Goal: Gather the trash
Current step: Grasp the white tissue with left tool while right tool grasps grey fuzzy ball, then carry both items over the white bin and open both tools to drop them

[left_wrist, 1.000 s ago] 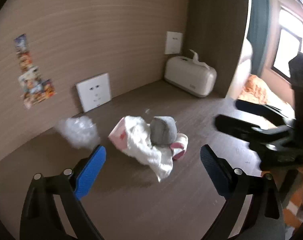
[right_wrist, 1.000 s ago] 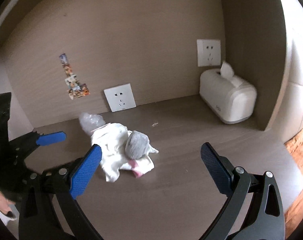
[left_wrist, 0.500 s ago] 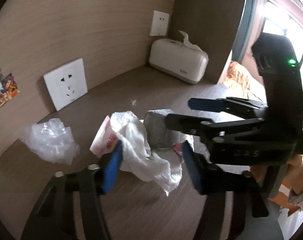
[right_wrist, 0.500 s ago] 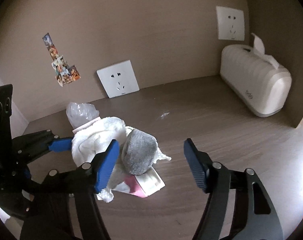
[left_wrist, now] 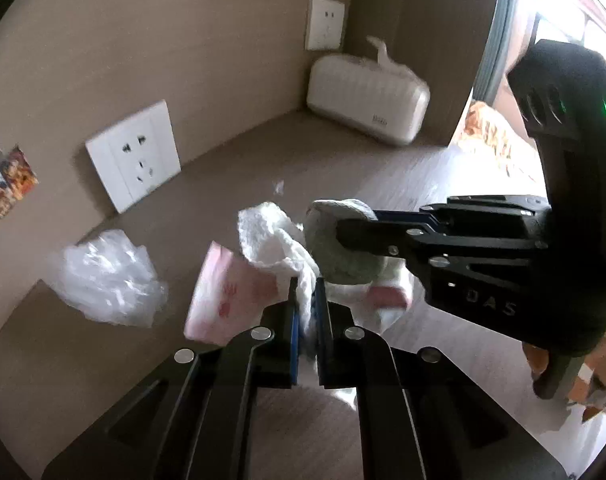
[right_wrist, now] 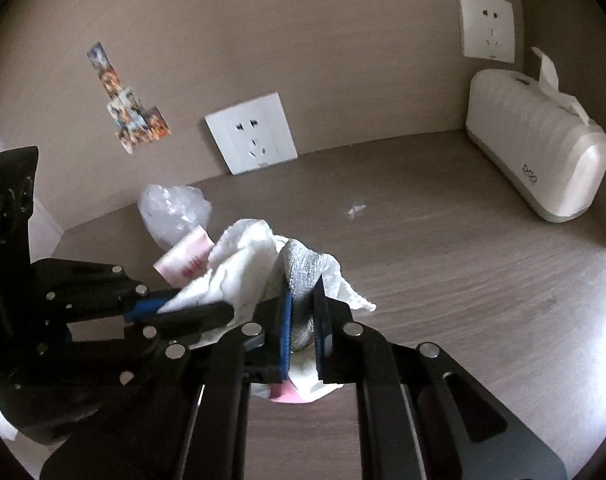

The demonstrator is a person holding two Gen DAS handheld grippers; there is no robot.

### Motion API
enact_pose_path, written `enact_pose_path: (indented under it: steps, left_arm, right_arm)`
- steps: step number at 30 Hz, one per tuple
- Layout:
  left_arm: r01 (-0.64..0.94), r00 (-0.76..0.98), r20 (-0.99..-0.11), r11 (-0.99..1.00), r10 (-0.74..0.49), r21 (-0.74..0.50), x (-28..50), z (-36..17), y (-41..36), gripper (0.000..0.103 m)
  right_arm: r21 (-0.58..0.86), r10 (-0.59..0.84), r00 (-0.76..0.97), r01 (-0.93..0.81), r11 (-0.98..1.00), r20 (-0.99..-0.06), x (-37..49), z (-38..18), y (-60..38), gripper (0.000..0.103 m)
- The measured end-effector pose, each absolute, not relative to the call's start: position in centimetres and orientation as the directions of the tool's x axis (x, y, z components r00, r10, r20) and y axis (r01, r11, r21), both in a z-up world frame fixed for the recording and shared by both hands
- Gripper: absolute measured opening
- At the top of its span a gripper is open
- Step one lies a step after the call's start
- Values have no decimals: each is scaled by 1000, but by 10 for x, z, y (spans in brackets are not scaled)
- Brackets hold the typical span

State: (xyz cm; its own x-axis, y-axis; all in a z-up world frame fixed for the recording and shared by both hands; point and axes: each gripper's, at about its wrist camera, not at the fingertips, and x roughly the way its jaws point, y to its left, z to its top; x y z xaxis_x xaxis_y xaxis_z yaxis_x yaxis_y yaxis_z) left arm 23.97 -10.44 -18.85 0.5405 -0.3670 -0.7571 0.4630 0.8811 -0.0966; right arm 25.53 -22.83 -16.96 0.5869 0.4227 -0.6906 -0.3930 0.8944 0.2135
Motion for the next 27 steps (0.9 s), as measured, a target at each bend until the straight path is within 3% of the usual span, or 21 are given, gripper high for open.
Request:
enact_pose_path:
  steps: [8,15,27]
  left_arm:
    - [473,626,-683,880,-376,-51,211,-123,-106,6]
    - [537,629,-652,843,-424,-31,164,-90,-144,6]
    - [713,477,-696,699,-537,-51,90,-107,-261,6]
  right_arm:
    - [160,402,696,-388,908,-595,202,-97,-254,10]
    - [128,330,758,-314,941,-562,151,-70,-297,10]
    - [134,191,779,-138,981,-597,54,-80,-390,10]
